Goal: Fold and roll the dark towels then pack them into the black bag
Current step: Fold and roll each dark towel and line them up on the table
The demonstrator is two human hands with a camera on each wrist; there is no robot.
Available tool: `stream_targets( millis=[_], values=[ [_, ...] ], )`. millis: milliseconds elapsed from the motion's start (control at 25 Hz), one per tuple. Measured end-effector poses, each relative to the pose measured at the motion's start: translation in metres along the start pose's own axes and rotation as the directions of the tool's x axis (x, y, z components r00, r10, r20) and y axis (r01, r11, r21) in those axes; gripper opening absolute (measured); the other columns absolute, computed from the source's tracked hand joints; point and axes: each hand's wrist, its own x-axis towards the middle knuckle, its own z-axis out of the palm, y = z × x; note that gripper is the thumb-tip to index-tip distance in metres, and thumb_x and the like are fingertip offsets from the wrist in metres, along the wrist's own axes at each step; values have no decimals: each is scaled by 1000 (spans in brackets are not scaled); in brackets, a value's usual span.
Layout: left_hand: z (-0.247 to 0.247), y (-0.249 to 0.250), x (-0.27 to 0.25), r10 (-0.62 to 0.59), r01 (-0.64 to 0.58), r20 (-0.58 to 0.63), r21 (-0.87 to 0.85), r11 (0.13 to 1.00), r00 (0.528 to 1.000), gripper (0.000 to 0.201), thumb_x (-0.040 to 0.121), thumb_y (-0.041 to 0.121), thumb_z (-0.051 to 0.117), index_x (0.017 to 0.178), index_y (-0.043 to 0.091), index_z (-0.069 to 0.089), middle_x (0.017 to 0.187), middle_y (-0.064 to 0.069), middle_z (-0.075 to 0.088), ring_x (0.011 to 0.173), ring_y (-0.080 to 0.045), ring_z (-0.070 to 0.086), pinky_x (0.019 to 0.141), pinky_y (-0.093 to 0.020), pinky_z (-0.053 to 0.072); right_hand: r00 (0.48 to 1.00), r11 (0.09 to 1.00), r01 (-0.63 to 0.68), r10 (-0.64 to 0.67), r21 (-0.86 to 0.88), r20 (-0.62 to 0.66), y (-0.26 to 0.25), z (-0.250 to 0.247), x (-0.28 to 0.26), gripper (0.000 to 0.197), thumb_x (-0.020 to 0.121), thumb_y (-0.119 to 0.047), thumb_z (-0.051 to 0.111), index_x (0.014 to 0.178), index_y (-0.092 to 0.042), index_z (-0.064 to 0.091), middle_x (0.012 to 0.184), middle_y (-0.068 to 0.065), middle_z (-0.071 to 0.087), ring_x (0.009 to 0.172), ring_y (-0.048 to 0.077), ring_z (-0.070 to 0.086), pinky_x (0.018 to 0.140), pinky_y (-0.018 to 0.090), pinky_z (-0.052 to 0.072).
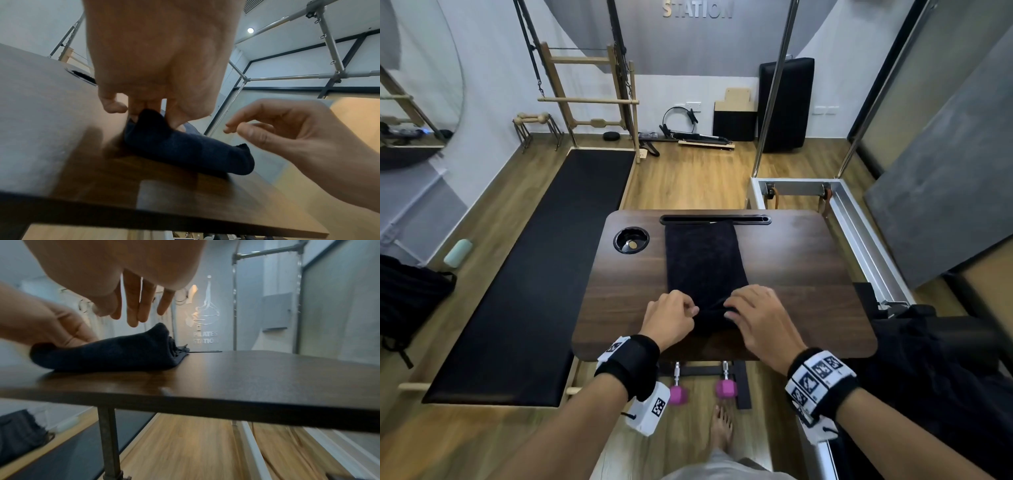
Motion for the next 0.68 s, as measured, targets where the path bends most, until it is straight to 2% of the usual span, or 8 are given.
stream_targets(
  millis=[80,200,320,400,480,560,640,680],
  values=[
    [0,4,4,-22,21,25,23,1000,999,19,103,29,59,84,29,60,91,2,64,106,-31,64,91,-40,45,988,996,87,-82,-35,133,-1,6,-5,28,94,-32,72,116,-15,69,114,-1,65,106,18,60,93,33,51],
    [-3,5,7,-56,57,49,-23,998,997,17,104,31,60,87,28,63,92,2,66,106,-29,65,93,-41,48,947,996,-3,31,-88,318,3,9,-4,39,89,-22,78,124,-16,64,114,-1,65,101,19,61,85,33,54],
    [0,-2,4,-19,12,-31,-206,978,999,2,103,29,63,102,29,63,86,7,68,95,-22,65,93,-47,52,930,992,-126,113,15,350,9,9,6,27,94,-8,68,119,-16,66,110,-1,65,100,20,60,85,32,52],
    [5,-8,-5,125,-157,-242,-115,981,962,6,104,34,63,103,31,58,93,12,60,93,-15,60,87,-43,49,914,967,-236,186,100,362,12,10,17,25,96,-6,65,119,-15,67,110,0,66,102,20,60,88,30,49],
    [10,-13,-15,277,-272,-342,64,960,898,18,100,48,64,104,31,62,105,14,53,102,-12,52,84,-37,43,889,940,-315,244,131,387,15,10,25,22,99,-7,63,120,-13,67,113,2,66,107,21,60,90,31,47],
    [16,-19,-18,349,-298,-314,200,933,883,33,94,57,68,112,29,68,113,11,54,107,-13,50,85,-36,43,856,922,-365,278,129,436,20,12,30,22,101,-8,60,121,-13,67,115,1,66,111,21,60,93,33,49],
    [18,-23,-17,333,-270,-277,242,932,901,34,94,52,70,118,28,71,114,13,59,109,-16,54,89,-39,43,842,911,-387,286,143,457,21,12,33,22,102,-10,60,122,-15,67,116,-1,64,112,19,60,95,34,50],
    [18,-23,-15,299,-245,-273,216,945,915,31,96,48,69,119,27,72,114,14,60,110,-16,55,90,-39,42,858,909,-381,280,170,430,21,11,34,22,102,-12,61,122,-16,68,117,-3,62,113,18,60,96,34,50]
  ],
)
